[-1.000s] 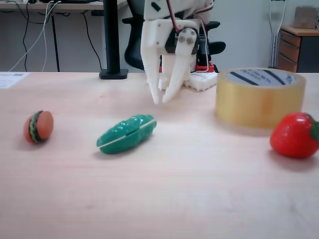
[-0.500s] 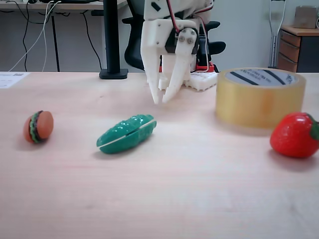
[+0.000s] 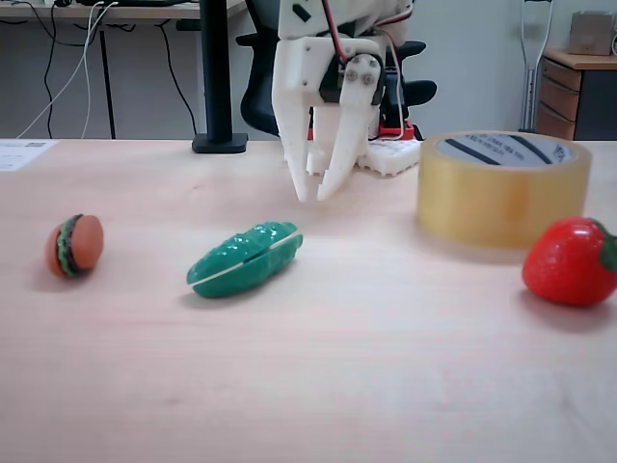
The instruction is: Grasp a cucumber and put it in the hole.
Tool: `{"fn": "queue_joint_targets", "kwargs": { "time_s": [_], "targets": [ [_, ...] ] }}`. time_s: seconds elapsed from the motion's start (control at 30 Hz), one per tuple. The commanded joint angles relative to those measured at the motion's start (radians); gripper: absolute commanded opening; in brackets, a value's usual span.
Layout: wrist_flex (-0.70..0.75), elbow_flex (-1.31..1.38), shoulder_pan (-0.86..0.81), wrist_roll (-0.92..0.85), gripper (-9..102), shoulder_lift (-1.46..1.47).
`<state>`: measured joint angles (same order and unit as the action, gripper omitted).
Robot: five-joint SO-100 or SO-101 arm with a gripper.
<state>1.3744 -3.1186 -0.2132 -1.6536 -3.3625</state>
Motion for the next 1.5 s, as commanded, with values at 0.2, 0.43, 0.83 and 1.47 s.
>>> {"fn": "queue_joint_targets", "kwargs": {
  "time_s": [0.2,0.43,0.83,1.47],
  "targets": [
    [0.011,0.020,-0.002,0.000,6,0.026],
    [-0.121,0.132,-0.002,0.000,6,0.310],
    [-0.195,0.423,-0.002,0.002,9,0.618],
    [-0.212,0.946,-0.002,0.003,32,1.233]
  ]
}}
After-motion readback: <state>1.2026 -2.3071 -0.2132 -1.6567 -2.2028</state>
